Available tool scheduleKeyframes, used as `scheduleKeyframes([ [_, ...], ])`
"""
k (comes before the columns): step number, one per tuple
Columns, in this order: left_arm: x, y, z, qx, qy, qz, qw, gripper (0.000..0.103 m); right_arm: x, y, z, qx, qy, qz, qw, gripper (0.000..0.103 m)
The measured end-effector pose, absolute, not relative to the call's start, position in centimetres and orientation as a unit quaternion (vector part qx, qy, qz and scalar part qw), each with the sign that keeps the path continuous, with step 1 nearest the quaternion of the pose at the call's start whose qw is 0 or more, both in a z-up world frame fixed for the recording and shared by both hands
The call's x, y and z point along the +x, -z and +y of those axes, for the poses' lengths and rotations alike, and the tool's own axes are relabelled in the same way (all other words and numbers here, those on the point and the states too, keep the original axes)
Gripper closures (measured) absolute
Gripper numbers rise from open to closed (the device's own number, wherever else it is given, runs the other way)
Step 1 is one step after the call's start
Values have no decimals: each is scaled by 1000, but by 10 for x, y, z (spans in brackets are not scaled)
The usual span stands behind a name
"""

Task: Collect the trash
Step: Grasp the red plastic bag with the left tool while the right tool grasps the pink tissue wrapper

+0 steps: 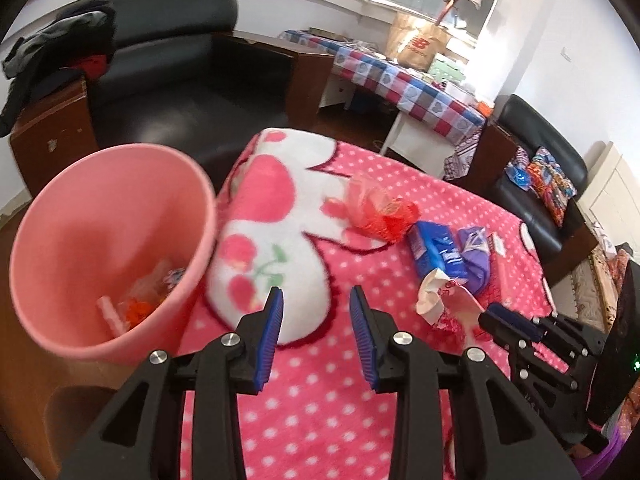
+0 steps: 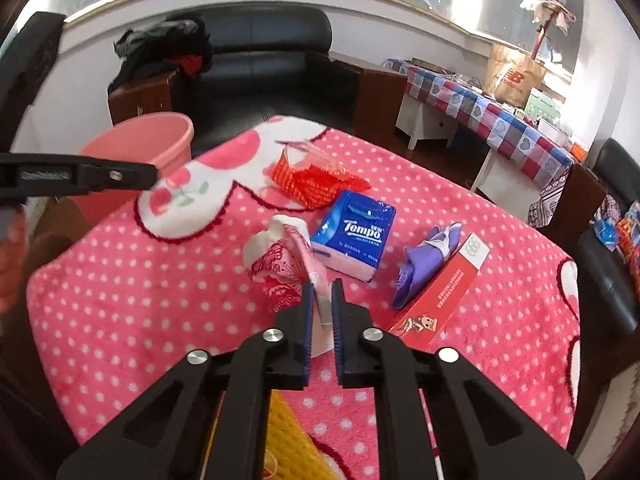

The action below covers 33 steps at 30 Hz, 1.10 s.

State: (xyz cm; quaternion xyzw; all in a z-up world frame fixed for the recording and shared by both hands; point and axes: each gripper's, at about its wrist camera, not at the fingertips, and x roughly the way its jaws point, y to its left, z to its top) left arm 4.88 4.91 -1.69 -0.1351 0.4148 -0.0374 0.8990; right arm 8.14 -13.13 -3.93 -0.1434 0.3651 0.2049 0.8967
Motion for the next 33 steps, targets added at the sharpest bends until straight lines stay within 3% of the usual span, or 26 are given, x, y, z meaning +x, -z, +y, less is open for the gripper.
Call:
scheduleKeyframes([
  [10,108,18,25,-166,79,411,893,70,75,29,-147,-51,-229,375,897,97],
  [20,161,35,9,-180,69,427,884,70,72,28,-155,-29,-226,376,898,97],
  [22,168,42,7,-178,65,436,880,78,73,28,-156,-28,-225,377,898,97],
  [24,170,47,5,-175,66,443,877,93,74,29,-157,-25,-224,377,898,97],
  [27,167,50,4,-172,66,444,877,99,75,29,-159,-21,-222,379,898,97],
  [33,152,40,9,-170,65,425,887,103,76,27,-161,-12,-219,376,900,97],
])
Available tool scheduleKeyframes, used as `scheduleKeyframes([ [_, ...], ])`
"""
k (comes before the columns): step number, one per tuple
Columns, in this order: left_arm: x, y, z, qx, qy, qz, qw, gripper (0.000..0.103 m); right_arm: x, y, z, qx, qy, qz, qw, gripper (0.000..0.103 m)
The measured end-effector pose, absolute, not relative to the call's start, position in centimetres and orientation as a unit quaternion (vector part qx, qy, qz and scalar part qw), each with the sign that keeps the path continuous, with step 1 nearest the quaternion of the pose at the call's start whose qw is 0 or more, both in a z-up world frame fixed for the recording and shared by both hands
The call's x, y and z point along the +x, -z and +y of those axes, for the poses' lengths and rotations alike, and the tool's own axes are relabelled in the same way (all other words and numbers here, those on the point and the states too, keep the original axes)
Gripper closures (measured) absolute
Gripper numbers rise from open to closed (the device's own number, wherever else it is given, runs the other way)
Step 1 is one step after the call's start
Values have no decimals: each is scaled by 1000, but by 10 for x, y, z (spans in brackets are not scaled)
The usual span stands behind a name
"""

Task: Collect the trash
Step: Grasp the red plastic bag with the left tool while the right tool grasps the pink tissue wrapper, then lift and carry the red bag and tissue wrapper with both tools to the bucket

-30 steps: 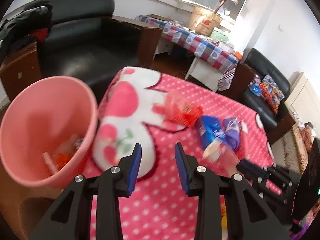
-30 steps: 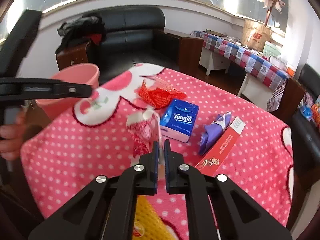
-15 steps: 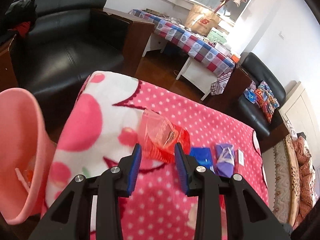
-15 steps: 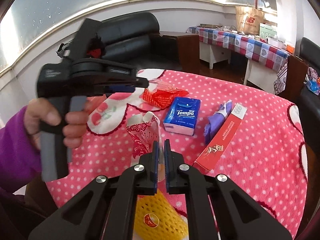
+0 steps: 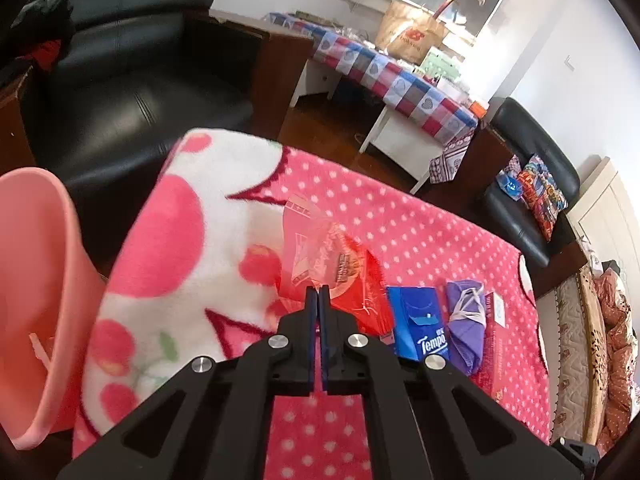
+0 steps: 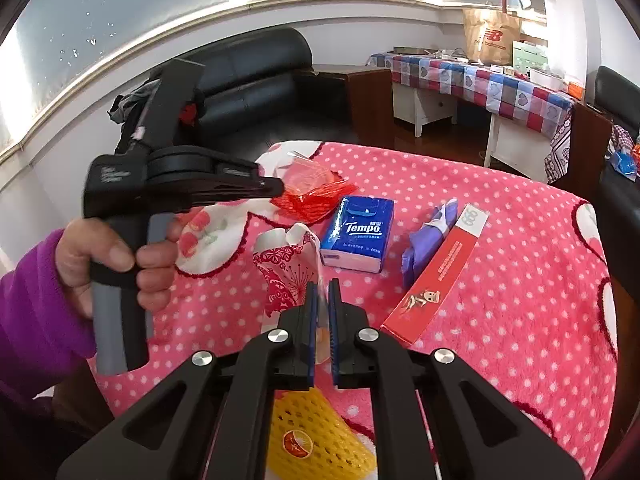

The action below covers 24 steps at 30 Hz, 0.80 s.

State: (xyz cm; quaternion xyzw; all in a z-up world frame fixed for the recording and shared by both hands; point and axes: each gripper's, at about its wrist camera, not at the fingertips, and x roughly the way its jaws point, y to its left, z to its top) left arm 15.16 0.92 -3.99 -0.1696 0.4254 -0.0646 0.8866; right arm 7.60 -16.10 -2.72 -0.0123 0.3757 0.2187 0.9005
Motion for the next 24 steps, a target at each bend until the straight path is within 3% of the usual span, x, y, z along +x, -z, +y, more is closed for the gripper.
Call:
scheduleKeyframes([
  [24,24,-25,85,-154,-8,322,934,103,88,0,-118,23,-245,365,898,97],
])
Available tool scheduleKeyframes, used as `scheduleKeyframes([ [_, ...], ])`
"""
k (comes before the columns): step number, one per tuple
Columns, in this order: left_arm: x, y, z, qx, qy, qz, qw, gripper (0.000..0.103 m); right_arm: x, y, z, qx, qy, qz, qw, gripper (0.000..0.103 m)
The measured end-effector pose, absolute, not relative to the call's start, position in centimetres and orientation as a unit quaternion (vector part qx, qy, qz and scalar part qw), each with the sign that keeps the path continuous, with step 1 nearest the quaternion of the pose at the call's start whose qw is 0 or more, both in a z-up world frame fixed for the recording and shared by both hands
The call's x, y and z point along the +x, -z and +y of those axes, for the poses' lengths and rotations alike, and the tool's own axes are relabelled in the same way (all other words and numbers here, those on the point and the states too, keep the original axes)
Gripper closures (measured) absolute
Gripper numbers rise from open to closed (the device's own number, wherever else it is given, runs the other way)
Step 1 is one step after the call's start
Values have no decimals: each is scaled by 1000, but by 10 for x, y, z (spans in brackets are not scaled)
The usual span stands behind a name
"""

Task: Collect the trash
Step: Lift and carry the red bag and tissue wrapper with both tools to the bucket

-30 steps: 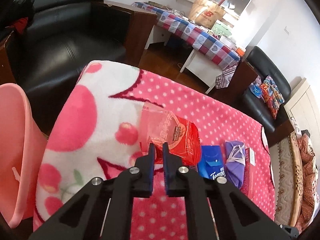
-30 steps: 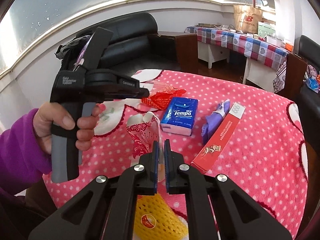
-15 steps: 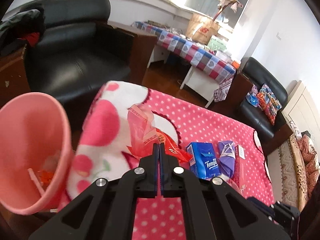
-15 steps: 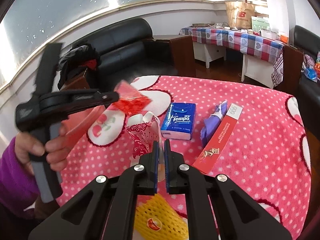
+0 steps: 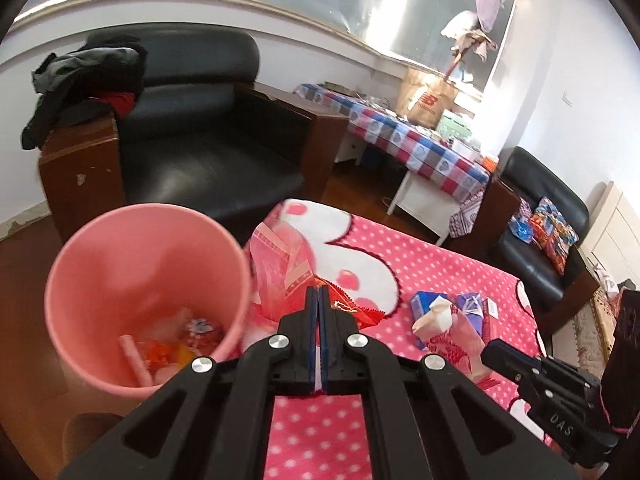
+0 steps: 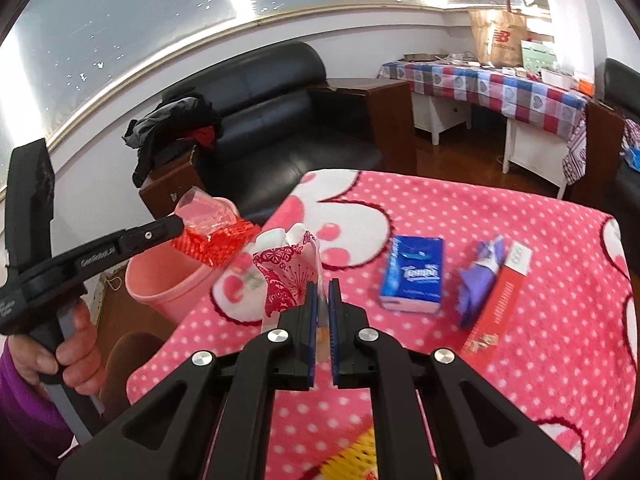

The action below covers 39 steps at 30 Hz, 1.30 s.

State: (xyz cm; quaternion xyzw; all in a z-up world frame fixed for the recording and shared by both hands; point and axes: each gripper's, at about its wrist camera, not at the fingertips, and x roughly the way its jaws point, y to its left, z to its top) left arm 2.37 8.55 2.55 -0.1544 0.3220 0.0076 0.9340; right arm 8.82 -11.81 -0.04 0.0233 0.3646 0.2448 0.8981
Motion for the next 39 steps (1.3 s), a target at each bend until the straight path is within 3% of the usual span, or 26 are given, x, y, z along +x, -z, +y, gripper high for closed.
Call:
scheduleKeyframes([
  [24,-33,-27,161,-160,-94,287,940,103,93,-31,11,-34,-329,344,879,97],
  [39,-46,-9,197,-180,-115,293,932,103,102,-16,83,-50,-364,375,851,97],
])
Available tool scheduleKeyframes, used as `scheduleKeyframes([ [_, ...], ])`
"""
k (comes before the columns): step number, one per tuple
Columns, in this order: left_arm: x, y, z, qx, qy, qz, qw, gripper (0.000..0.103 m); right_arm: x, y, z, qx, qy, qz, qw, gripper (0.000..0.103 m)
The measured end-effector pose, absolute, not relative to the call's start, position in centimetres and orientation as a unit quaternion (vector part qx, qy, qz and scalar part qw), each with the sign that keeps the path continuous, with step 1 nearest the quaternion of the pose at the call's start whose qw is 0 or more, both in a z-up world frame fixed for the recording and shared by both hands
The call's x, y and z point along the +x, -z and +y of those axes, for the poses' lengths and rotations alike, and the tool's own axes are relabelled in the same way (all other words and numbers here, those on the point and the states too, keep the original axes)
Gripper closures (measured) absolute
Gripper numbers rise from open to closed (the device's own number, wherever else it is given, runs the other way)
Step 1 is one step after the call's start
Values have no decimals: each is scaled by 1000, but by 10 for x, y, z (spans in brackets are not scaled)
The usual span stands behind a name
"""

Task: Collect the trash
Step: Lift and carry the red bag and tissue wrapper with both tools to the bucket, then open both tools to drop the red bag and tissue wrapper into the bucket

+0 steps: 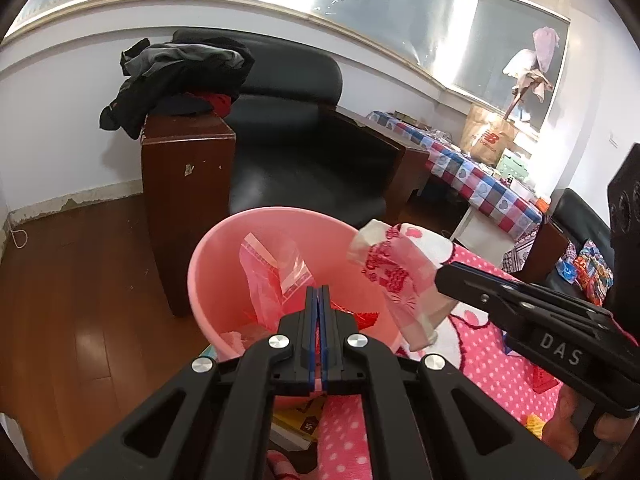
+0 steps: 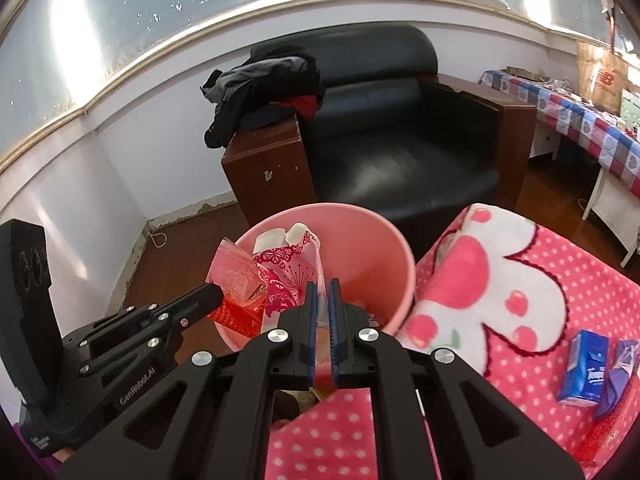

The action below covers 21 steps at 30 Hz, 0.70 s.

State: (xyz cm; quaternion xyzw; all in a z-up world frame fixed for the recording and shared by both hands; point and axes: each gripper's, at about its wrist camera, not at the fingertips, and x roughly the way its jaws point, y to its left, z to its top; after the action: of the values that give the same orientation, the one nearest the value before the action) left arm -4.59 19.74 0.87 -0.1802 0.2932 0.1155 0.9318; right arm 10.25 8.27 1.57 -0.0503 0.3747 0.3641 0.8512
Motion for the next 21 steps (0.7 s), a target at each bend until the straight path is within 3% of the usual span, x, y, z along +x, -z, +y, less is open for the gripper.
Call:
scheduleKeyframes([
  [21,-36,22,218,-196,-111,324,919,103,123,26,123,-66,-348,427,832,97],
])
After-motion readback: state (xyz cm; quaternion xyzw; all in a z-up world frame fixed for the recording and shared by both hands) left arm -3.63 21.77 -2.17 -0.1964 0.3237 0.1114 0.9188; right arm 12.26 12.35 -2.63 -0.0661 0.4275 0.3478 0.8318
